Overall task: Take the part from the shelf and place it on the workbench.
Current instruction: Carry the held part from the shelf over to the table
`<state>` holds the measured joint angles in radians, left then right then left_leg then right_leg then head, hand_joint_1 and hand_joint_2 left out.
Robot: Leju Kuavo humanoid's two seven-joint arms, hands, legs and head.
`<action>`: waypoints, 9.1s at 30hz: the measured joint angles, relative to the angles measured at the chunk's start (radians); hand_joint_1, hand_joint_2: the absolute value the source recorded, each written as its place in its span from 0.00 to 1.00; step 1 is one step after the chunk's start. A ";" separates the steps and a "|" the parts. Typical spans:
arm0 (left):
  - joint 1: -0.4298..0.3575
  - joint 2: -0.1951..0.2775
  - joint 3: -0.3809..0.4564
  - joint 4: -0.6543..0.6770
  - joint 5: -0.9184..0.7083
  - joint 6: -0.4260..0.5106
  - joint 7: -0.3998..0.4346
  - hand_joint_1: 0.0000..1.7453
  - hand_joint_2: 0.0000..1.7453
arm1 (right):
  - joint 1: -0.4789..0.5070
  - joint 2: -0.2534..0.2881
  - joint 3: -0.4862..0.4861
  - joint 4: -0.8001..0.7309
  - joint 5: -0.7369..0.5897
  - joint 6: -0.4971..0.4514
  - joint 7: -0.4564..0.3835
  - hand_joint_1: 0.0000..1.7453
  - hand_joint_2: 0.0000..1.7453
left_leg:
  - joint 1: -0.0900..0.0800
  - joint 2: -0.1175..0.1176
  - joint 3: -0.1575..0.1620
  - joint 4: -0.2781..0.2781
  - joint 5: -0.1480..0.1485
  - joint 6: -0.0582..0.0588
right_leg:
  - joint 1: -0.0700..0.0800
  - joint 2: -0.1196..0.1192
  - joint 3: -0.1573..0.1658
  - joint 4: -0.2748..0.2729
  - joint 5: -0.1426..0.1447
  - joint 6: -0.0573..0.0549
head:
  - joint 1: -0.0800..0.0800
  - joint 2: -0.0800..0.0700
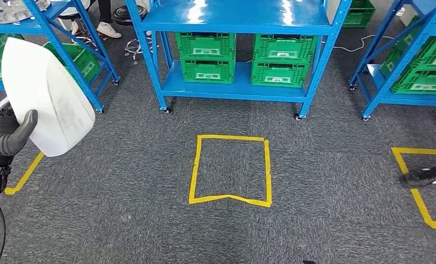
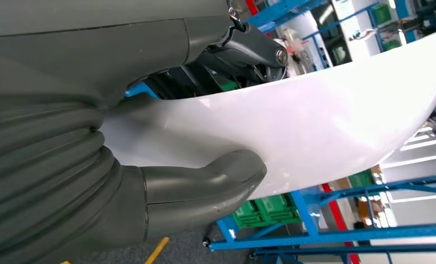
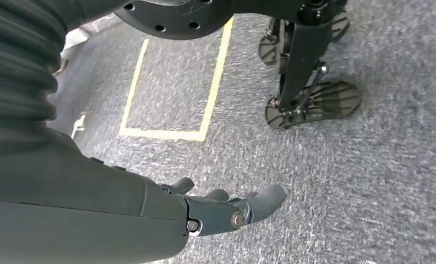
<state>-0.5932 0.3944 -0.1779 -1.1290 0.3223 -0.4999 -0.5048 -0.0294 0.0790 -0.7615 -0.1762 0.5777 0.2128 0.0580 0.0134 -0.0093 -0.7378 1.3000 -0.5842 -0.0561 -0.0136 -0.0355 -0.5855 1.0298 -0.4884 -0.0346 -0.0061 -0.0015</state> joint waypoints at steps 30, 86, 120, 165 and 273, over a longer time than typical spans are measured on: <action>-0.089 0.016 -0.009 0.068 0.013 -0.010 -0.032 1.00 1.00 | -0.003 0.006 0.000 0.000 -0.006 -0.014 0.006 0.00 1.00 | -0.002 -0.002 0.006 -0.028 0.011 0.000 | 0.006 0.019 0.000 0.000 0.001 -0.008 | 0.000 0.000; -0.088 0.035 -0.005 0.059 0.002 -0.004 -0.031 1.00 1.00 | -0.007 0.011 -0.001 0.000 0.008 -0.015 0.011 0.00 1.00 | 0.003 -0.089 0.114 -0.270 0.139 0.010 | 0.001 0.060 -0.006 0.017 -0.005 0.012 | 0.001 0.000; -0.061 0.058 -0.020 0.030 -0.013 -0.010 -0.045 1.00 1.00 | -0.003 0.006 -0.010 0.000 0.023 -0.006 0.017 0.00 1.00 | -0.001 -0.019 0.044 -0.130 0.064 -0.003 | 0.008 0.030 0.005 0.000 0.005 -0.016 | -0.003 0.000; 0.186 0.077 0.176 -0.295 -0.023 0.007 0.065 1.00 1.00 | -0.013 -0.008 -0.002 0.000 0.052 0.002 0.016 0.00 1.00 | -0.002 0.014 0.142 -0.286 0.142 0.053 | 0.017 -0.012 -0.017 0.096 -0.071 0.022 | -0.001 0.000; -0.088 0.079 -0.022 -0.010 -0.003 0.016 0.006 1.00 1.00 | 0.003 0.013 -0.058 0.001 0.060 0.012 -0.002 0.00 1.00 | -0.002 -0.016 0.051 -0.136 0.077 0.006 | 0.005 0.033 -0.005 0.004 0.023 -0.009 | -0.005 0.000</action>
<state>-0.6816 0.4737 -0.2003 -1.1392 0.3192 -0.4836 -0.4984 -0.0268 0.0919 -0.8196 -0.1753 0.6377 0.2253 0.0563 0.0112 -0.0249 -0.6869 1.1640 -0.5074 -0.0501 -0.0084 -0.0027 -0.5907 1.0339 -0.4657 -0.0438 -0.0108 -0.0015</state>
